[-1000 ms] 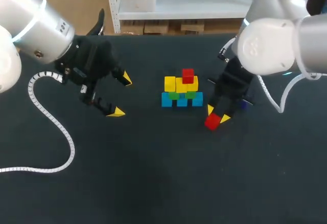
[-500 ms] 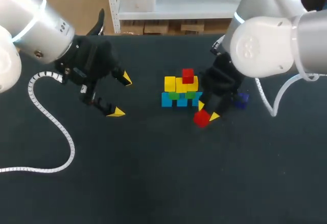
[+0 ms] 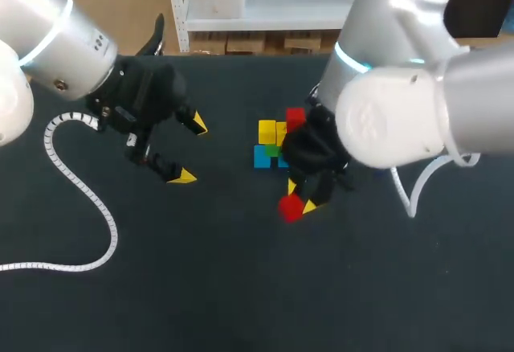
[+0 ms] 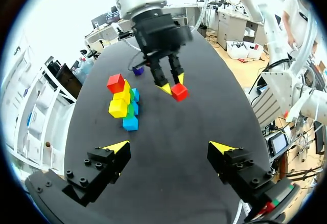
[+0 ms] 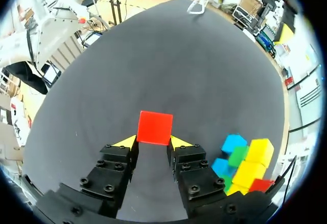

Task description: Place the blue cubes, place green cubes on the blue cubes, place the yellow cubes on the green cubes, then place the red cubes on the yellow cubes, and place purple cube on the red cubes.

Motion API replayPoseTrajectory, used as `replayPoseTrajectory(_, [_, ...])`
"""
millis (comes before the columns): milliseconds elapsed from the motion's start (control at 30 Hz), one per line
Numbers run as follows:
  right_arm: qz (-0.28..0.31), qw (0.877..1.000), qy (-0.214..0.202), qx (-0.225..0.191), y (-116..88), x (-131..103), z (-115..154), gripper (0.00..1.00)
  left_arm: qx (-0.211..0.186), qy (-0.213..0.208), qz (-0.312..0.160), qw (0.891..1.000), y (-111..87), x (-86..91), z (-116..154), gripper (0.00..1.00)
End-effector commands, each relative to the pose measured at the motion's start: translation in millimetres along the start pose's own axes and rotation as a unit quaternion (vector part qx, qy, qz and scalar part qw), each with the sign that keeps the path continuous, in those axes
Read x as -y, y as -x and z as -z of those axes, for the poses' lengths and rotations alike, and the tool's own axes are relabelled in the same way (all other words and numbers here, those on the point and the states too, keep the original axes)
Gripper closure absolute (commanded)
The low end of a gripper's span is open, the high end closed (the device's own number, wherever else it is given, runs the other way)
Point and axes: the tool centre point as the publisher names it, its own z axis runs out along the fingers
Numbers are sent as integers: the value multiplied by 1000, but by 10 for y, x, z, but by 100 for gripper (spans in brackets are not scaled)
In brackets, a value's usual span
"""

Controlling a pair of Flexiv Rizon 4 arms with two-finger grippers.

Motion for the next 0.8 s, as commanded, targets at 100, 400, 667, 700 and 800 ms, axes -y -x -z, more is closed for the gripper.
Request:
replayPoseTrajectory(100, [-6,1000,0,-23,153,-74,-146,100,0,0,-1,1000,-5,-5,1,0])
replayPoseTrajectory(400, [-23,999,1,-29,266,-137,-274,100,0,0,-1,1000,-5,-5,1,0])
replayPoseTrajectory(667, [-40,999,-9,-32,264,-149,-261,0,0,0,-1,1000,-5,-5,1,0])
replayPoseTrajectory(700, [-43,999,-11,-32,256,-150,-251,0,0,0,-1,1000,-5,-5,1,0])
replayPoseTrajectory(800, [-52,998,-21,-28,223,-162,-197,0,0,0,-1,1000,-5,-5,1,0])
